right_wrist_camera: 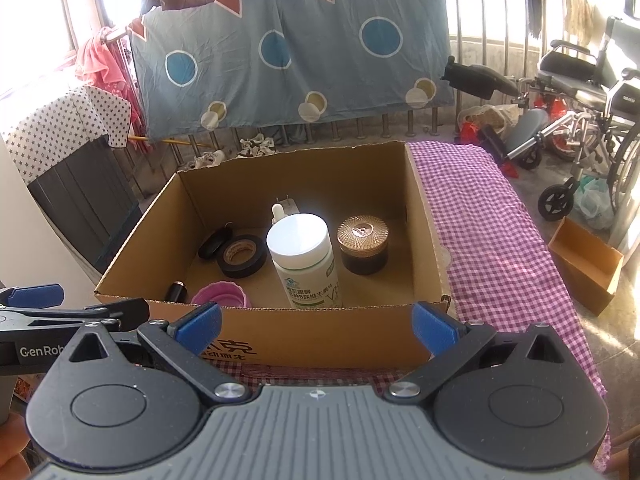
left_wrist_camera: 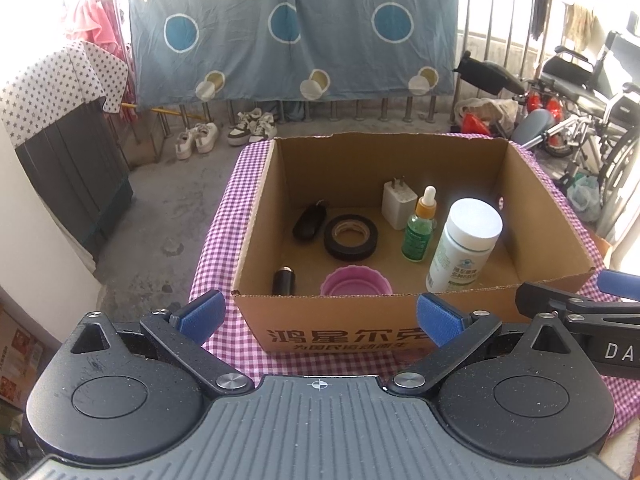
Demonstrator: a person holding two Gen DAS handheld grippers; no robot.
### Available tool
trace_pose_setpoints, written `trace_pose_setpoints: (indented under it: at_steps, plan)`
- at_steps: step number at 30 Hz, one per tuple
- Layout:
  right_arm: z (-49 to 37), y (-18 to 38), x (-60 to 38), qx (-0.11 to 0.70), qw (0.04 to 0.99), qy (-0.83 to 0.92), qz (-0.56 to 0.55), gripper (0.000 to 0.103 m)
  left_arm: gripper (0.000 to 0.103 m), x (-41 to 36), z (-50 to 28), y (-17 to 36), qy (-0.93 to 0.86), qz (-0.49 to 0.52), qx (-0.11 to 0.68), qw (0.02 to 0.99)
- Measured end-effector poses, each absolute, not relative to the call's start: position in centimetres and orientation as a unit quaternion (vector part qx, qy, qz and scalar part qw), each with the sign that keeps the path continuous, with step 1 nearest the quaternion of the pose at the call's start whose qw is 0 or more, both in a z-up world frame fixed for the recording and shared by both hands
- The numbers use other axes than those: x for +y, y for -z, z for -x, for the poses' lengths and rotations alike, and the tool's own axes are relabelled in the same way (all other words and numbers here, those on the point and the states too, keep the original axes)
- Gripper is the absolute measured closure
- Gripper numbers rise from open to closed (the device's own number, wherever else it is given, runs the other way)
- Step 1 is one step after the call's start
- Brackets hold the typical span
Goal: Organize rigid objects
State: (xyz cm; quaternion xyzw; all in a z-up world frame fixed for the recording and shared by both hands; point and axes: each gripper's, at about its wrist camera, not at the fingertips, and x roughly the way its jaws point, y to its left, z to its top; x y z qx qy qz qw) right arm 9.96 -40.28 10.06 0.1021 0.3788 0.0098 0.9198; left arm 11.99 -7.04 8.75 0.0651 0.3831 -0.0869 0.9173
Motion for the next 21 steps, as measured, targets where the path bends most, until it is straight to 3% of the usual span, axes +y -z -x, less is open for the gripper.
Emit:
trace_pose_setpoints:
  at_steps: [21]
  plan:
    - [-10.29, -9.80, -39.91, 0.385, 0.918, -0.014, -0.093, 0.000, 0.001, -7.31, -11.74, -8.84, 0.069, -0.075, 0.380, 0.919]
